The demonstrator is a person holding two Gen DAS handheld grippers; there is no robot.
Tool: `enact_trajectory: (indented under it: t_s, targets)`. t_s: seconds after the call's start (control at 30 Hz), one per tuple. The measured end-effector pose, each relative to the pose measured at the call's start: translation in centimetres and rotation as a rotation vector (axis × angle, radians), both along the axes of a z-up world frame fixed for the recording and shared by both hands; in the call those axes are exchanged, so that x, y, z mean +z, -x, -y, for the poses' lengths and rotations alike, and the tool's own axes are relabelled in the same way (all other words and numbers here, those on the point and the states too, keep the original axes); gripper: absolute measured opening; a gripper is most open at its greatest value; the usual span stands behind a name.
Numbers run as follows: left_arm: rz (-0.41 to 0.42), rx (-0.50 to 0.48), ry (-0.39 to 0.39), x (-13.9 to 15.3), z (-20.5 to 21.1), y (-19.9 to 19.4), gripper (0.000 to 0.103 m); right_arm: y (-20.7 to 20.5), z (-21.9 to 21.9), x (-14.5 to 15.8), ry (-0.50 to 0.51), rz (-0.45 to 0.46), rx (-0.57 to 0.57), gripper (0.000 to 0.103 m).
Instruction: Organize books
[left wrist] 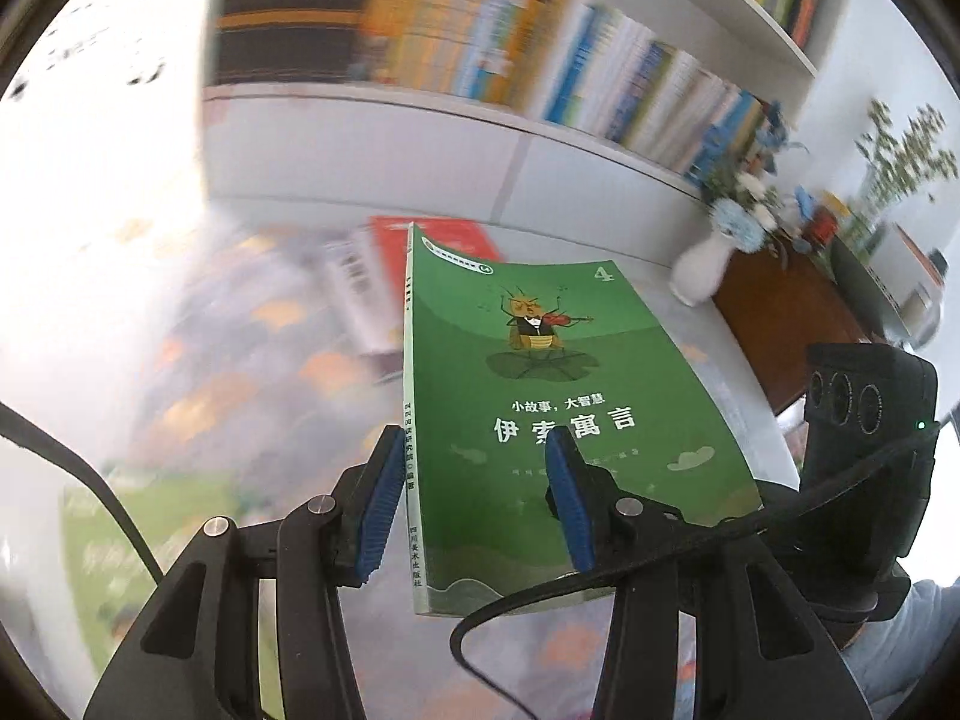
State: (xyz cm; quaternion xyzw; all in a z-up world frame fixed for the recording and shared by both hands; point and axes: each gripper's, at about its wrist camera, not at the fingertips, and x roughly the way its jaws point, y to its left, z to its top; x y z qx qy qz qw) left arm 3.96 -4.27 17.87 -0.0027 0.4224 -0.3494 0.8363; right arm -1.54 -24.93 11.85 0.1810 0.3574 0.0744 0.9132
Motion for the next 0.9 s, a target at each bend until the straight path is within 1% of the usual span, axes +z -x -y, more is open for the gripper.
enact_trajectory:
  t_s: [0.03,0.17,0.33,0.4,0.5,0.67,0.9]
  targets:
    - [-0.009,0.022,-0.001,-0.2,-1.9,0.5,0.043,0.0,-1.5,-0.2,-0.002,-0.002,0.022,0.020]
    - [-0.037,0.063,0.003,-0.8,-7.1,2.1,0.043,0.2,-7.8,-1.4,0.002,-0.030,0.099,0.021]
    - [-0.059,0.096,-0.032,-2.2,-12.1,3.9,0.043,1.1,-14.3,-3.2,0.022,-0.063,0.149,0.022]
    - [-0.076,0.115,-0.033,-3.0,-14.2,4.5,0.043,1.1,-15.8,-4.1,0.020,-0.081,0.163,0.022]
    - [-0.110,0.139,-0.012,-4.2,-17.1,5.1,0.043,1.8,-18.4,-5.1,0.041,-0.104,0.199,0.022]
    - [-0.200,0.181,0.047,-6.6,-20.8,4.9,0.043,2.0,-21.4,-6.9,0.070,-0.140,0.238,0.022]
    - [-0.240,0.216,0.011,-8.4,-22.6,3.9,0.043,0.2,-24.3,-8.4,0.090,-0.173,0.294,0.023]
